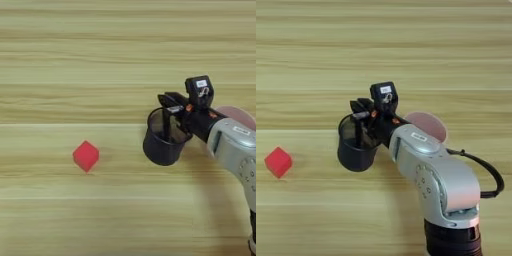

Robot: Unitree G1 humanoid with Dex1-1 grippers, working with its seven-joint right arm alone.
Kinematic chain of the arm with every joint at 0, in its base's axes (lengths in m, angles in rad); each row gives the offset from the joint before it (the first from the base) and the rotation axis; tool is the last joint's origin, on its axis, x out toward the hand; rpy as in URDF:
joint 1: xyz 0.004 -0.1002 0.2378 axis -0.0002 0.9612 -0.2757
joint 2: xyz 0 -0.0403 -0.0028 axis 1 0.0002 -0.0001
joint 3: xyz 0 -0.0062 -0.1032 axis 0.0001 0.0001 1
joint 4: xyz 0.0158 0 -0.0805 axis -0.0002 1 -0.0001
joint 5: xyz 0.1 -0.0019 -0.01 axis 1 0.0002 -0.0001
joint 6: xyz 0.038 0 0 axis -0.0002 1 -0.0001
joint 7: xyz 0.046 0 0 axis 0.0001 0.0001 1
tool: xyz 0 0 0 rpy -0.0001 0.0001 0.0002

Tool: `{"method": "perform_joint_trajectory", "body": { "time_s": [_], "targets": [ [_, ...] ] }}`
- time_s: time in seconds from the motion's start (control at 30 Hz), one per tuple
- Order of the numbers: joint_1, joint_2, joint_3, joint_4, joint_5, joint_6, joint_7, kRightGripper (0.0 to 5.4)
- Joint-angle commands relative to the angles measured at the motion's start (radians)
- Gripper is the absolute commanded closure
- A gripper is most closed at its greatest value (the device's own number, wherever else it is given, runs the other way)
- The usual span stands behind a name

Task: Move the objects on the table

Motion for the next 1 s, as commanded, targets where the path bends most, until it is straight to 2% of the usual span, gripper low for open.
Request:
{"method": "perform_joint_trajectory", "body": {
  "time_s": [0.03,1.0],
  "targets": [
    [-0.052,-0.005,-0.016,-0.028,0.010,-0.025,0.003,4.70],
    [-0.096,0.015,-0.095,-0.139,0.090,0.052,-0.019,4.70]
  ]
}}
